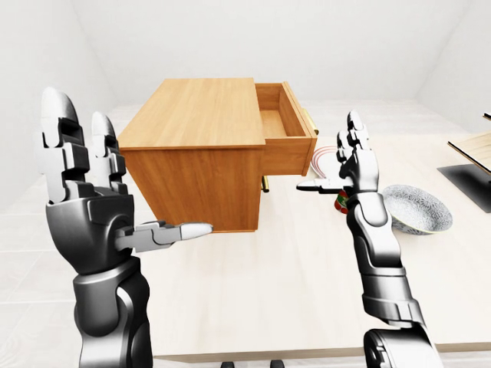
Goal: Close the top drawer of the cabinet.
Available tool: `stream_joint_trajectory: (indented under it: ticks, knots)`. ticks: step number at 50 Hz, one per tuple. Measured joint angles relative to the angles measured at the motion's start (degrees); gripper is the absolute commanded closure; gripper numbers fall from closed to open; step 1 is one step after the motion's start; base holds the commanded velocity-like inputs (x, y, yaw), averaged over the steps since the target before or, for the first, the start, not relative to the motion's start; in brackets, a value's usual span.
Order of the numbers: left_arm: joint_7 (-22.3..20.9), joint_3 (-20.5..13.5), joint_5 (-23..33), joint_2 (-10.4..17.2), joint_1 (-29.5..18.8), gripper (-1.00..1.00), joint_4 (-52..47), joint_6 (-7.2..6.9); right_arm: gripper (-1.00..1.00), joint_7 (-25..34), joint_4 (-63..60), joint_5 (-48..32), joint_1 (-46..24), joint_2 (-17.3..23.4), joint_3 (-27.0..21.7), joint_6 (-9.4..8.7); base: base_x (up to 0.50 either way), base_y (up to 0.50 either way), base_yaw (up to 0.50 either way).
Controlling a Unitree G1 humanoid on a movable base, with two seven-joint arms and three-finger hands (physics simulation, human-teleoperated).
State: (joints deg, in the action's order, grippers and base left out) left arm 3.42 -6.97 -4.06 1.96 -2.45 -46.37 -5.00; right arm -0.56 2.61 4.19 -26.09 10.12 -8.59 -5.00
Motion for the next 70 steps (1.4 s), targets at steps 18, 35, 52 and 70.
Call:
stream_joint_trajectory:
  ticks: [18, 35, 52, 70]
  knots:
    - [-0.1, 0.16, 0.17, -0.06, 0.11, -1.0, -0.11, 0.0, -1.0, 0.35, 5.55, -0.63, -2.23, -0.53, 1.18, 0.0, 0.0, 0.0, 0.0]
    - [-0.13, 0.25, 0.33, -0.1, 0.01, -1.0, -0.03, 0.0, -1.0, 1.49, 10.05, -1.34, -5.61, -1.31, 2.56, 0.0, 0.0, 0.0, 0.0]
    - [-0.16, 0.13, 0.24, -0.08, -0.01, -1.0, -0.06, 0.0, -1.0, 1.1, 10.17, -3.0, -5.73, -2.18, 2.97, 0.0, 0.0, 0.0, 0.0]
    - [-0.16, 0.17, 0.23, -0.12, 0.11, -1.0, -0.18, 0.0, -1.0, 1.32, 10.93, -4.05, -6.59, -3.91, 4.42, 0.0, 0.01, 0.0, 0.01]
